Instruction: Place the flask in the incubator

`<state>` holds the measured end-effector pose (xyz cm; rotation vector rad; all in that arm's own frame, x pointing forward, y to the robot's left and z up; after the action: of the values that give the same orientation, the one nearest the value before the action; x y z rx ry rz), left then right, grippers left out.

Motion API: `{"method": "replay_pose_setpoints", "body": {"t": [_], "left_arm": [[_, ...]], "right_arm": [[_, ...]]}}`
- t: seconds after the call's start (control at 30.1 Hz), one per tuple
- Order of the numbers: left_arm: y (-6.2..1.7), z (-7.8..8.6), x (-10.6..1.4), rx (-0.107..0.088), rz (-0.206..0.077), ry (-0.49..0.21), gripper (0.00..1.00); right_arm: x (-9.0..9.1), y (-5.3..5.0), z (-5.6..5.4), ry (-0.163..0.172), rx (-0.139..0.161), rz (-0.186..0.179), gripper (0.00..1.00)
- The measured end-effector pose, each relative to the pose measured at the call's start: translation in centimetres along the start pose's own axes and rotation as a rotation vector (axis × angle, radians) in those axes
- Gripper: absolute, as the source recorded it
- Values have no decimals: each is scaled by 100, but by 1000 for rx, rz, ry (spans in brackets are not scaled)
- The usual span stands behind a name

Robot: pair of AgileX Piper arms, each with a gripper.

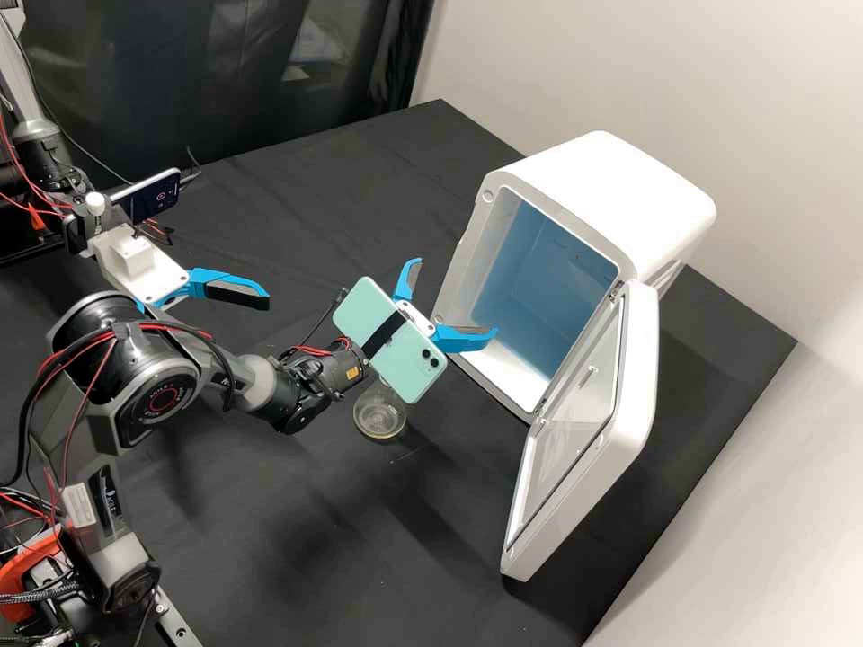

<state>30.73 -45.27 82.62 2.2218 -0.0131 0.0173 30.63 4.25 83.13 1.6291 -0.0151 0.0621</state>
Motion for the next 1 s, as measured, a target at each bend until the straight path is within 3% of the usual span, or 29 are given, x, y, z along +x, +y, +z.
{"method": "replay_pose_setpoints", "body": {"t": [0.37,0.5,0.56,0.73,0.9,1.0], "left_arm": [[0,0,0,0,0,0,100],[-45,-37,-22,13,-17,-8,100],[-90,-85,-58,5,-28,-3,100],[-266,-266,-205,-40,-98,52,100],[-351,-436,-370,-70,-119,81,100],[-399,-516,-467,-68,-137,86,100]], "right_arm": [[0,0,0,0,0,0,100],[0,0,0,0,0,0,100],[0,0,0,0,0,0,100],[0,0,0,0,0,0,100],[0,0,0,0,0,0,100],[0,0,0,0,0,0,100]]}}
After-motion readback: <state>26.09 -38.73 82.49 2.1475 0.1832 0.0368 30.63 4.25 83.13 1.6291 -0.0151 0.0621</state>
